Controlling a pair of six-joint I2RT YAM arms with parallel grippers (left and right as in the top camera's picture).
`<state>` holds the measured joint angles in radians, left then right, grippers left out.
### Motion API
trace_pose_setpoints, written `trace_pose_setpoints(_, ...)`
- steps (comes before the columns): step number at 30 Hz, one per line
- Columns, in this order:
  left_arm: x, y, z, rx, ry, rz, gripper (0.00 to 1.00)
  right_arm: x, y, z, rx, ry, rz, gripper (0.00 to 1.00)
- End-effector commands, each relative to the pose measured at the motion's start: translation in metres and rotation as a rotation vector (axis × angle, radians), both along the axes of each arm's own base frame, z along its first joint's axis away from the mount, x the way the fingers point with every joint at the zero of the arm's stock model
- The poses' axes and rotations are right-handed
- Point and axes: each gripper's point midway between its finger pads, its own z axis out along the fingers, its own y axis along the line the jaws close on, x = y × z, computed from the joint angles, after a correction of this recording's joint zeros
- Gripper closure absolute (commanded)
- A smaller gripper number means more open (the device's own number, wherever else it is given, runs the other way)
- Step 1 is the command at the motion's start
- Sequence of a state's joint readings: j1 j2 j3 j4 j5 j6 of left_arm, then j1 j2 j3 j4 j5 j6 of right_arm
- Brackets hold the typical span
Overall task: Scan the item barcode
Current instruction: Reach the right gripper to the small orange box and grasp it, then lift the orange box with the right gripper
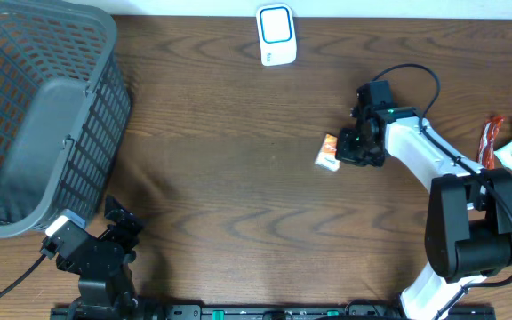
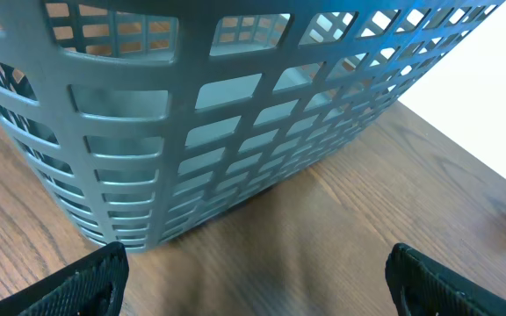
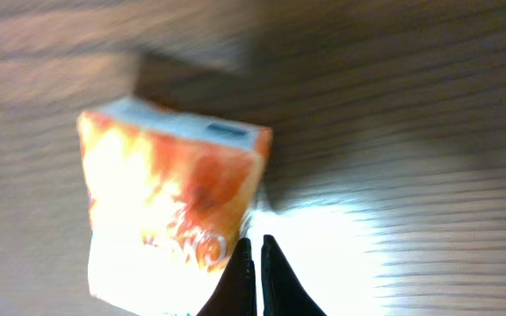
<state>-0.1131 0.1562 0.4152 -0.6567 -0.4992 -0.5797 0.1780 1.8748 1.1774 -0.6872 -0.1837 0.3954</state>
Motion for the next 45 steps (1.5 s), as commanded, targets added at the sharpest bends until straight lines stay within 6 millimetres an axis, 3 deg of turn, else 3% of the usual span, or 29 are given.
trace_pose_setpoints(1, -0.001, 0.001, 0.002, 0.001, -0.006, 0.003, 0.07, -0.008, 0.031, 0.01, 0.143, 0.016, 0.065, 0.97)
trace_pose_setpoints(5, -0.001, 0.001, 0.002, 0.001, -0.006, 0.003, 0.07, -0.013, 0.051, 0.027, 0.271, 0.019, 0.091, 0.91)
trace_pose_setpoints(10, -0.001, 0.001, 0.002, 0.001, -0.006, 0.003, 0.07, -0.007, 0.048, 0.039, 0.253, -0.029, 0.092, 0.86)
trace_pose_setpoints(11, -0.001, 0.0, 0.002, 0.001, -0.006, 0.003, 0.07, -0.005, 0.048, 0.043, 0.251, -0.047, 0.104, 0.79)
trace_pose_setpoints(13, -0.001, 0.001, 0.002, 0.001, -0.006, 0.003, 0.07, -0.001, 0.05, 0.054, 0.246, -0.098, 0.17, 0.48)
trace_pose_setpoints(15, -0.001, 0.0, 0.002, 0.001, -0.006, 0.003, 0.07, 0.0, 0.056, 0.065, 0.226, -0.155, 0.299, 0.03)
trace_pose_setpoints(18, -0.001, 0.001, 0.002, 0.001, -0.006, 0.003, 0.07, -0.002, 0.062, 0.073, 0.157, -0.206, 0.482, 0.01)
trace_pose_setpoints(22, -0.001, 0.001, 0.002, 0.001, -0.006, 0.003, 0.07, 0.001, 0.058, 0.067, -0.025, -0.254, 0.663, 0.01)
trace_pose_setpoints(26, -0.001, 0.001, 0.002, 0.001, -0.006, 0.003, 0.07, -0.002, 0.074, 0.063, -0.07, -0.285, 0.796, 0.01)
trace_pose_setpoints(30, -0.001, 0.0, 0.002, 0.001, -0.006, 0.003, 0.07, 0.013, 0.057, 0.062, -0.246, -0.311, 0.778, 0.01)
trace_pose_setpoints(36, -0.001, 0.001, 0.002, 0.001, -0.006, 0.003, 0.07, 0.025, 0.065, 0.061, -0.23, -0.358, 0.776, 0.01)
trace_pose_setpoints(45, -0.001, 0.001, 0.002, 0.001, -0.006, 0.003, 0.07, 0.032, 0.062, 0.026, -0.258, -0.267, 0.772, 0.01)
